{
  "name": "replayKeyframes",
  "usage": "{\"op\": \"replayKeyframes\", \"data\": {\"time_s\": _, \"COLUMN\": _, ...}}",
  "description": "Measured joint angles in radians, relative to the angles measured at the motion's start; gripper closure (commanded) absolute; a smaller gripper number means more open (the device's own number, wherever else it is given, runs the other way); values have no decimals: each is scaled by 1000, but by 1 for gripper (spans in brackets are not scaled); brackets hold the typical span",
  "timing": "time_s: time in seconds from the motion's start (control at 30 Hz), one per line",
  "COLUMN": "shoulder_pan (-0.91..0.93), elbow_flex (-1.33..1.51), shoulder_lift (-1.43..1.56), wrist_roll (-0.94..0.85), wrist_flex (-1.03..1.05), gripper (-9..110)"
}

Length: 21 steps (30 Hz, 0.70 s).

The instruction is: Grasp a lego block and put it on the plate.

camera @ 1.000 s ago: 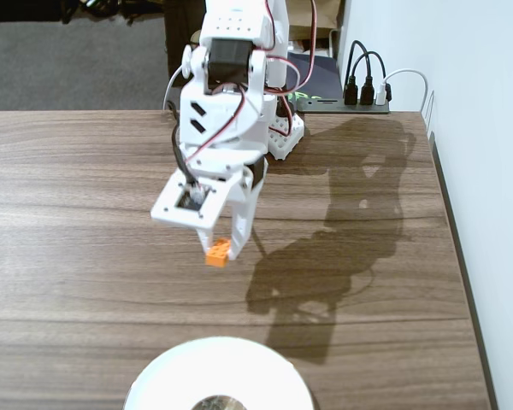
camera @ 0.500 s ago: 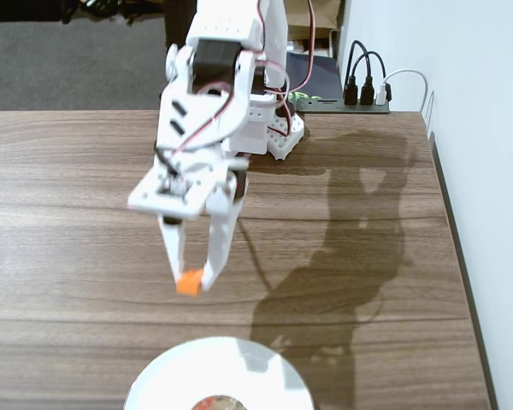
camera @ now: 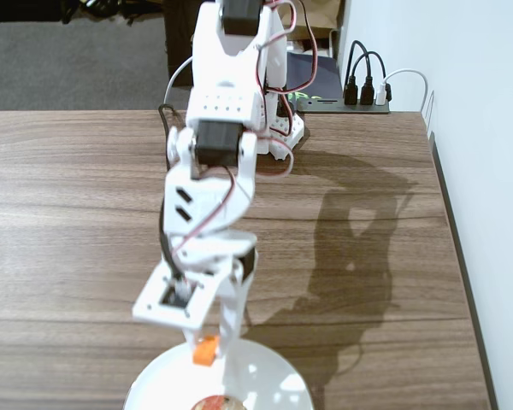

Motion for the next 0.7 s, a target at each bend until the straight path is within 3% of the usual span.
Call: {"op": "replayKeyframes", "data": {"time_s": 0.7, "shoulder_pan": -23, "elbow_flex": -81, "shoulder_lift": -130, "wrist_roll": 112, "wrist_flex": 15, "gripper": 97}}
